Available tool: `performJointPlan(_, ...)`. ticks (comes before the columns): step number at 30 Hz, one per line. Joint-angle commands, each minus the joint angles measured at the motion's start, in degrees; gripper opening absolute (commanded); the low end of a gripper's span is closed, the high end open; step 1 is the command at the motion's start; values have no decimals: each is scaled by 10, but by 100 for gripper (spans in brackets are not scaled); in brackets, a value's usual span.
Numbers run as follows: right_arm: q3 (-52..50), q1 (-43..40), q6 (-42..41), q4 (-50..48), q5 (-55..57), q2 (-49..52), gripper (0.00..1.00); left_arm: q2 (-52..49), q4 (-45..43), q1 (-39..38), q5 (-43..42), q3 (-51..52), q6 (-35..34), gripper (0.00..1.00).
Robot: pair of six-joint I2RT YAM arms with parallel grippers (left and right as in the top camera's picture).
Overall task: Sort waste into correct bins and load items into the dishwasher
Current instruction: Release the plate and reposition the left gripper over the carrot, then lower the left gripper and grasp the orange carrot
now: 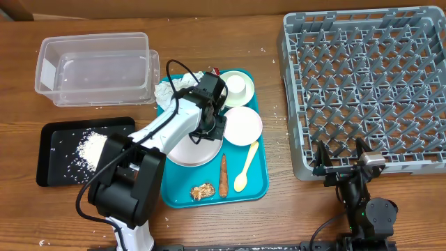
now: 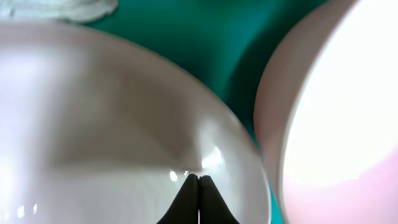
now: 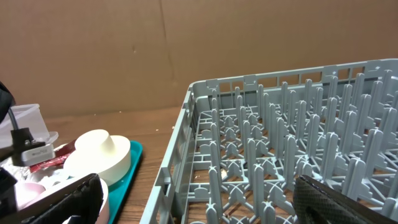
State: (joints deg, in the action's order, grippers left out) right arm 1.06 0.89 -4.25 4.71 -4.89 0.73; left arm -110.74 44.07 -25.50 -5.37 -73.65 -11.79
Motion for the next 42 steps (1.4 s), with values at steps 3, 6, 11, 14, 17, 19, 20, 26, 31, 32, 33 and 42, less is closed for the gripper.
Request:
performJointPlan(3,-6,2,2,-3,6,-4,100,1,89,1,21,-99,8,8)
performJointPlan(6,-6,2,2,-3,6,-4,100,1,169,1,35,-155,-21,13)
performJointPlan(11,-6,2,2,-3,6,-4,100,1,299,1,10,-223,-58,29)
performJointPlan(14,-6,2,2,-3,6,-4,100,1,351,-3,-54,-223,-58,49)
performJointPlan(17,-6,2,2,-3,6,-4,100,1,382,-20,-73,-200,-58,49)
performJointPlan(19,-6,2,2,-3,6,-4,100,1,381,-35,-82,-178,-61,49)
performJointPlan(20,-6,2,2,-3,6,-4,100,1,367,-52,-87,-156,-70,49)
performJointPlan(26,-6,2,2,-3,6,-4,100,0,278,-97,-86,-93,-109,49)
performJointPlan(31,-6,2,2,-3,6,-4,100,0,268,-98,-37,-74,-157,49)
performJointPlan(32,-6,2,2,-3,6,-4,100,0,268,-98,-31,-69,-162,49)
performJointPlan(33,-6,2,2,-3,6,-4,100,0,262,-98,-32,-61,-166,49)
performJointPlan(42,-6,2,2,-3,6,-4,100,0,188,-122,-45,4,-140,47)
